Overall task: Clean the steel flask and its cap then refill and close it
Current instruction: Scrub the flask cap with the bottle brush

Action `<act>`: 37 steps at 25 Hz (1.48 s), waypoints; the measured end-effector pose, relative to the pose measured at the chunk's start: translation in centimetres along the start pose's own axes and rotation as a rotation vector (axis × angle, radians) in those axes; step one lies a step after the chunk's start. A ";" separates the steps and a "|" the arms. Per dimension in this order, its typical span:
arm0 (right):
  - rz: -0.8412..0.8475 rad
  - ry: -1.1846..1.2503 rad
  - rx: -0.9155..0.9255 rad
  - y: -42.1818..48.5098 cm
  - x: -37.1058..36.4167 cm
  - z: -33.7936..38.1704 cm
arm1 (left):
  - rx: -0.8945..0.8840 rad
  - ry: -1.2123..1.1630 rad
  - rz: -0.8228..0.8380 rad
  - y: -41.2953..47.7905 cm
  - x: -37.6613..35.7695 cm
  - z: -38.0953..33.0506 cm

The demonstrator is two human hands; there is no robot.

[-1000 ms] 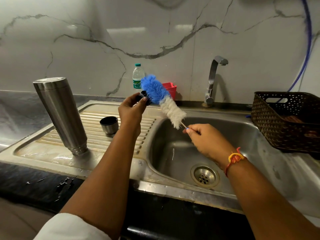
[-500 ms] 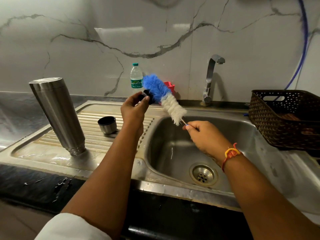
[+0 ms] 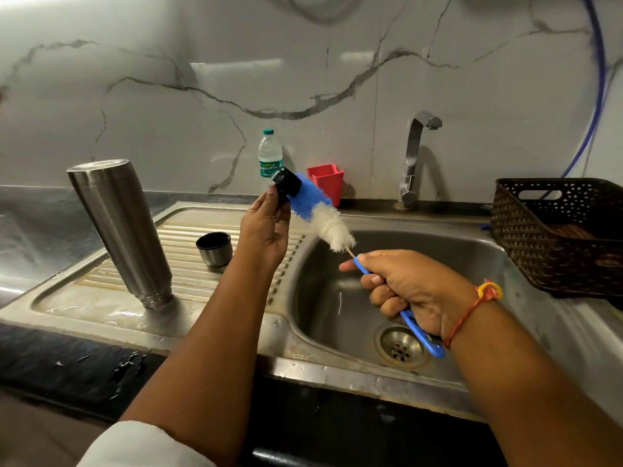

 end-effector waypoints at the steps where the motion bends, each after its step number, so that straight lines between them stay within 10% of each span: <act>1: 0.002 0.029 -0.001 0.0 -0.1 0.1 | 0.019 0.061 0.020 -0.2 -0.3 0.4; 19: -0.046 -0.117 0.086 0.1 3.1 1.1 | 0.197 0.356 0.083 -0.9 -0.2 0.7; 26: -0.292 -0.406 0.286 0.5 3.8 2.1 | -0.265 0.776 -0.174 0.6 2.1 -2.3; 37: -0.437 -0.819 0.421 1.0 3.5 2.5 | -0.383 1.038 -0.084 -0.5 0.2 -2.3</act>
Point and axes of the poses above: each hand's wrist, its own y-axis towards the middle knuckle, its own x-axis out of the back of the hand, z = x × y, the point moved 6 cm from there along y, towards the middle knuckle, and after that the axes turned 1 degree about -y, right-handed, at the moved point
